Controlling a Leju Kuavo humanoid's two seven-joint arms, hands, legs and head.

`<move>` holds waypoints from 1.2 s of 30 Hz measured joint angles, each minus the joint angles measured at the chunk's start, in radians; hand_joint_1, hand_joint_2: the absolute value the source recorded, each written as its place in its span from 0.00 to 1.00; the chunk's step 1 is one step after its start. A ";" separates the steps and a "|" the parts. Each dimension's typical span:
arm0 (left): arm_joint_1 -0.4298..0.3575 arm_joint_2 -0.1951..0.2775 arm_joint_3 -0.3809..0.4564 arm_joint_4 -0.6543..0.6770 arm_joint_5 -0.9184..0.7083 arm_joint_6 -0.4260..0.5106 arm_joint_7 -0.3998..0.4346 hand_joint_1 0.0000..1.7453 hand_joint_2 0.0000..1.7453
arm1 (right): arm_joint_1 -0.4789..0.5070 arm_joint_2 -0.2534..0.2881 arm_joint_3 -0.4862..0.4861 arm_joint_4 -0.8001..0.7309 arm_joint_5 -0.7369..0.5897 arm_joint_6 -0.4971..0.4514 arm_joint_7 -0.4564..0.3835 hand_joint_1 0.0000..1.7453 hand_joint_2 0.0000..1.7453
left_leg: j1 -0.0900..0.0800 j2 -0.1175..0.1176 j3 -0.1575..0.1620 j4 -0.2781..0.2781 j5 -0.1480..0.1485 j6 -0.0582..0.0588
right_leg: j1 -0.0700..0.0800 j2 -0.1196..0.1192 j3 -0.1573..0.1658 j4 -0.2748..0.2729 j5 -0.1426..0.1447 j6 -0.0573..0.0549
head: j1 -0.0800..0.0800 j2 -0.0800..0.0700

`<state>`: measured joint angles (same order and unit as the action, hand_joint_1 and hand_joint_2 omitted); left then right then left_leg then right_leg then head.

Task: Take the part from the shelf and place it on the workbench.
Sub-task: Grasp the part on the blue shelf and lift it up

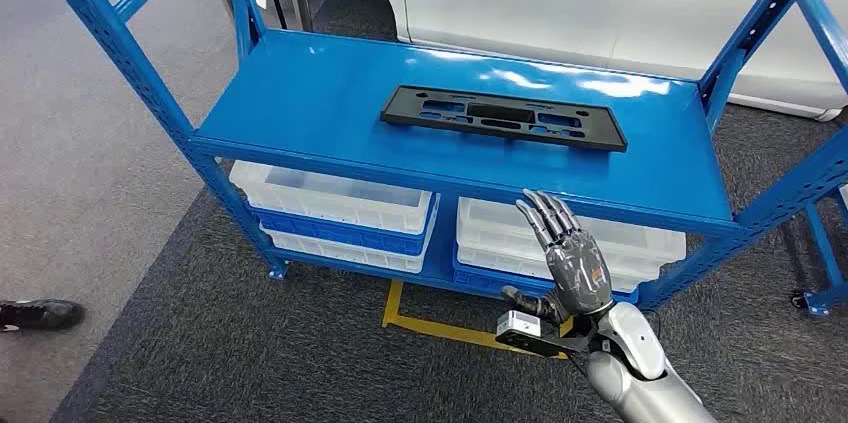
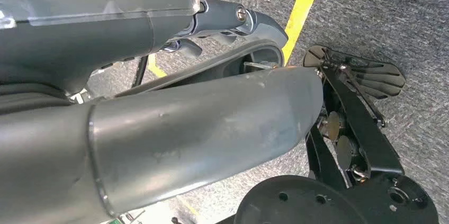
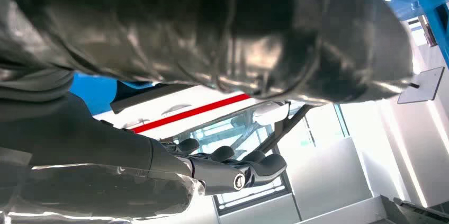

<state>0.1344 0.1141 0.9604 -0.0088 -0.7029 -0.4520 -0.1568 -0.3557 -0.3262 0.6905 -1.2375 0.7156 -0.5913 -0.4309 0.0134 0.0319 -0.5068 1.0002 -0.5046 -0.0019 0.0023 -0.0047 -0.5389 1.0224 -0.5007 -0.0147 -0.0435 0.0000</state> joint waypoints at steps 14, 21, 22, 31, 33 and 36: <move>-0.001 0.000 -0.004 0.000 0.001 0.005 0.002 0.00 0.00 | -0.001 0.004 0.000 0.000 -0.001 0.000 0.001 0.00 0.00 | -0.002 0.000 0.000 0.001 0.000 0.000 | -0.002 0.000 0.000 -0.001 0.000 0.000 | 0.000 0.000; 0.000 0.000 -0.006 0.000 0.003 0.002 -0.003 0.00 0.00 | 0.003 0.004 0.000 0.000 -0.001 0.000 0.001 0.00 0.00 | -0.005 0.000 -0.002 0.006 -0.004 0.007 | -0.007 0.000 0.000 -0.001 0.001 0.004 | 0.000 0.000; 0.000 0.000 -0.006 0.000 0.004 0.002 -0.003 0.00 0.00 | 0.003 0.004 0.000 0.000 -0.001 0.000 0.001 0.00 0.00 | -0.006 0.000 -0.003 0.007 -0.004 0.008 | -0.007 0.000 0.000 -0.001 0.002 0.006 | 0.000 0.000; 0.001 -0.001 -0.016 0.000 0.013 -0.001 -0.004 0.00 0.00 | 0.009 0.002 0.000 0.000 -0.001 -0.001 -0.003 0.00 0.00 | 0.012 0.006 0.024 -0.030 0.005 0.028 | -0.020 0.003 -0.150 0.258 -0.085 0.040 | 0.004 0.000; 0.002 -0.001 -0.020 0.000 0.014 -0.001 -0.004 0.00 0.00 | 0.014 0.002 0.000 0.000 -0.002 -0.001 -0.004 0.00 0.00 | 0.018 0.005 0.039 -0.028 -0.007 0.020 | -0.029 0.001 -0.155 0.224 -0.022 0.048 | 0.004 0.000; 0.001 0.001 -0.025 0.000 0.018 -0.001 -0.004 0.00 0.00 | 0.014 0.001 0.000 0.001 -0.003 0.000 -0.005 0.00 0.00 | 0.022 0.005 0.059 -0.021 -0.033 -0.003 | -0.032 -0.009 -0.093 0.058 0.069 0.053 | 0.004 0.000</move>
<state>0.1354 0.1152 0.9355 -0.0088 -0.6845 -0.4531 -0.1606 -0.3413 -0.3251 0.6905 -1.2367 0.7127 -0.5910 -0.4355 0.0353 0.0365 -0.4474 0.9790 -0.5378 -0.0050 -0.0298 -0.0138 -0.6315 1.0802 -0.4313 0.0380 -0.0393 0.0000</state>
